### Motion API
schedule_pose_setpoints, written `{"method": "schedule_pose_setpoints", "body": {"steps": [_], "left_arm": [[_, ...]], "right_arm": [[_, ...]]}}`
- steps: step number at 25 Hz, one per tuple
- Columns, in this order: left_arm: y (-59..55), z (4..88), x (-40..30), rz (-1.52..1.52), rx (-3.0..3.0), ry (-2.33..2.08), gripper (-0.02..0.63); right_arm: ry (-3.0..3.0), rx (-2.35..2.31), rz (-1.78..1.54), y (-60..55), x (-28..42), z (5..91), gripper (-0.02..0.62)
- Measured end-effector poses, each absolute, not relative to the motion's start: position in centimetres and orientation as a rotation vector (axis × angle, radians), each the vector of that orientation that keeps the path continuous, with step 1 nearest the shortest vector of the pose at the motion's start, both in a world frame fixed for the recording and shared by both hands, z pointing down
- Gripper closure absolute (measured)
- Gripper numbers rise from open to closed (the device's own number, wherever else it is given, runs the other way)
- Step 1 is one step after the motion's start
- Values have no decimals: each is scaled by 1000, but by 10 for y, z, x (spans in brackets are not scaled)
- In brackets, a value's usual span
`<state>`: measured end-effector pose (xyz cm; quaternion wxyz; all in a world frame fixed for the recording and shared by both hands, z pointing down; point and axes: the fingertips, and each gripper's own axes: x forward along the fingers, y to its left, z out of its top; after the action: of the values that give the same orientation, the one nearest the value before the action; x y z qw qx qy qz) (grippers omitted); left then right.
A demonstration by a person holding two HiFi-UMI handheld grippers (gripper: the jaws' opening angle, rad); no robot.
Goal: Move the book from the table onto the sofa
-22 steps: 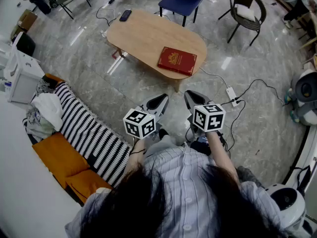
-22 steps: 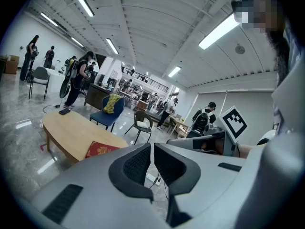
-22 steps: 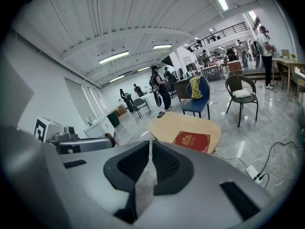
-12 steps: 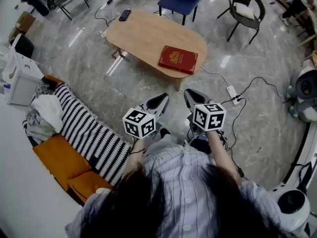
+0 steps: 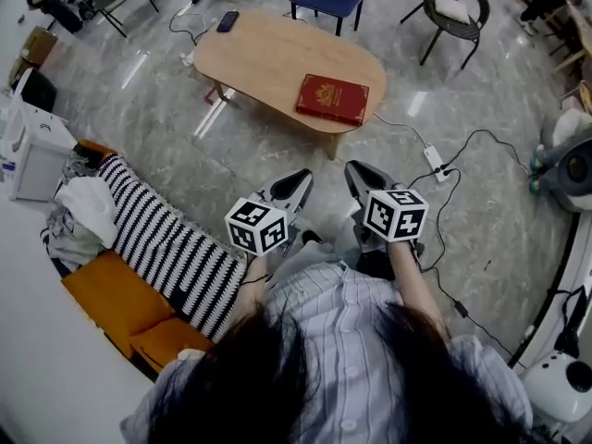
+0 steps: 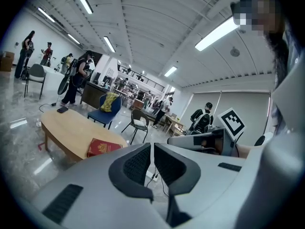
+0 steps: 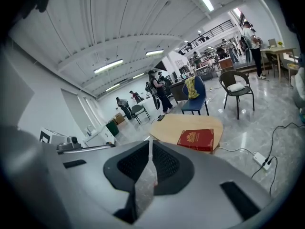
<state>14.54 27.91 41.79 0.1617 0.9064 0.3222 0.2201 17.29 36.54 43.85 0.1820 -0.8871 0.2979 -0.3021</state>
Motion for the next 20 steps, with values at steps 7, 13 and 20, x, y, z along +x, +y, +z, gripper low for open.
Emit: {"method": "schedule_pose_setpoints", "body": {"steps": [7,13,20], "left_arm": [[283,426,140,663,2568,940,591],[276,438,155,700,2564,893,591],[269,452,210,741,2564,850,591]], "right_arm": [[833,-2597,-858,373,177,440,560],[822,-2571,-905,375,196,455,560],[766,-2544,-931,389,257,472,560]]}}
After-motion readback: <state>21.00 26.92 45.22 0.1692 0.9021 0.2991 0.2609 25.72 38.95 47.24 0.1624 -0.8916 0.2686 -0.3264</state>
